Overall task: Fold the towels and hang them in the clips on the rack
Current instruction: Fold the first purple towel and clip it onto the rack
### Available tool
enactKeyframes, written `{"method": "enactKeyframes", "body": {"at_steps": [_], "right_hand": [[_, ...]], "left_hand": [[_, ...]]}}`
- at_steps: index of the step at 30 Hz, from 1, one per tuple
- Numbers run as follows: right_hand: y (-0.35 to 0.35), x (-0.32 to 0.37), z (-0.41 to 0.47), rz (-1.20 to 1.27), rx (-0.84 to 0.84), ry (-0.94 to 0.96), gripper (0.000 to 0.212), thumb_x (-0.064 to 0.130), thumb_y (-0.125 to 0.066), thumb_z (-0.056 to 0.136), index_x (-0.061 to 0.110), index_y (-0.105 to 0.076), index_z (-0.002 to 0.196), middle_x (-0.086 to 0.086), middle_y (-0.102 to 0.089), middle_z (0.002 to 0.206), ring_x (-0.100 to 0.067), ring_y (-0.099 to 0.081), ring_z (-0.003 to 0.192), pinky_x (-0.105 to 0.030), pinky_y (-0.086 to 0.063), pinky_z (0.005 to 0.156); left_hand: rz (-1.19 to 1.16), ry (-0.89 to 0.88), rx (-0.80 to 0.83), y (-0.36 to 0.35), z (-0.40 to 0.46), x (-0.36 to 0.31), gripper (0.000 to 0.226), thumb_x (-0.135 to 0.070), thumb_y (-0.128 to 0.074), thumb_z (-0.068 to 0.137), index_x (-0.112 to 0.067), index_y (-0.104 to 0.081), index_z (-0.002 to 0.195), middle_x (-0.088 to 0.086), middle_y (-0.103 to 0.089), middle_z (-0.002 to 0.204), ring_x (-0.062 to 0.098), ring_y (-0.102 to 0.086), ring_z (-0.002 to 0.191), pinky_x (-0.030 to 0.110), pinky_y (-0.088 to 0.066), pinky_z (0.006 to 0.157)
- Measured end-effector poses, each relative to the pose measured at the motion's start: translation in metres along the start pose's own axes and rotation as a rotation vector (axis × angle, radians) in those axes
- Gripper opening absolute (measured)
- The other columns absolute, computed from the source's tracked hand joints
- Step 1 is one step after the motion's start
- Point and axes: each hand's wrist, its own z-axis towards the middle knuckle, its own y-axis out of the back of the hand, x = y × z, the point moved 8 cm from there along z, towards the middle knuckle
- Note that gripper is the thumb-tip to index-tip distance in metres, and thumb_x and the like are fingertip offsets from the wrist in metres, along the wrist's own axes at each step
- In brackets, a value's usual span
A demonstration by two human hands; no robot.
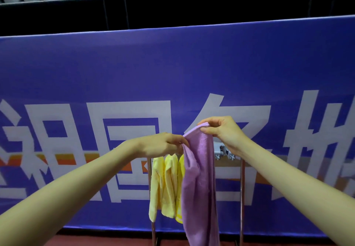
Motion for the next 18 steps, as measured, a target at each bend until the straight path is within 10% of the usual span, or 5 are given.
{"method": "enactKeyframes", "body": {"at_steps": [11,18], "right_hand": [[0.004,0.000,-0.003,0.030,0.025,-0.011,0.018,-0.003,-0.063,0.085,0.010,-0.074,0.089,-0.006,-0.072,0.086,-0.015,-0.067,0.083,-0.026,-0.055,0.080],[0.001,0.001,-0.007,-0.051,0.085,0.025,0.015,-0.002,-0.062,0.086,0.007,-0.073,0.089,-0.002,-0.073,0.083,-0.010,-0.067,0.080,-0.020,-0.052,0.073]], "left_hand": [[0.680,-0.527,-0.562,0.013,-0.016,-0.035,0.009,-0.013,-0.065,0.082,-0.017,-0.068,0.089,-0.004,-0.056,0.084,0.010,-0.041,0.077,0.029,-0.038,0.059],[0.760,-0.769,-0.420,-0.005,-0.020,-0.063,0.009,-0.014,-0.059,0.088,-0.010,-0.066,0.093,0.003,-0.065,0.107,0.018,-0.051,0.114,0.033,-0.041,0.094]]}}
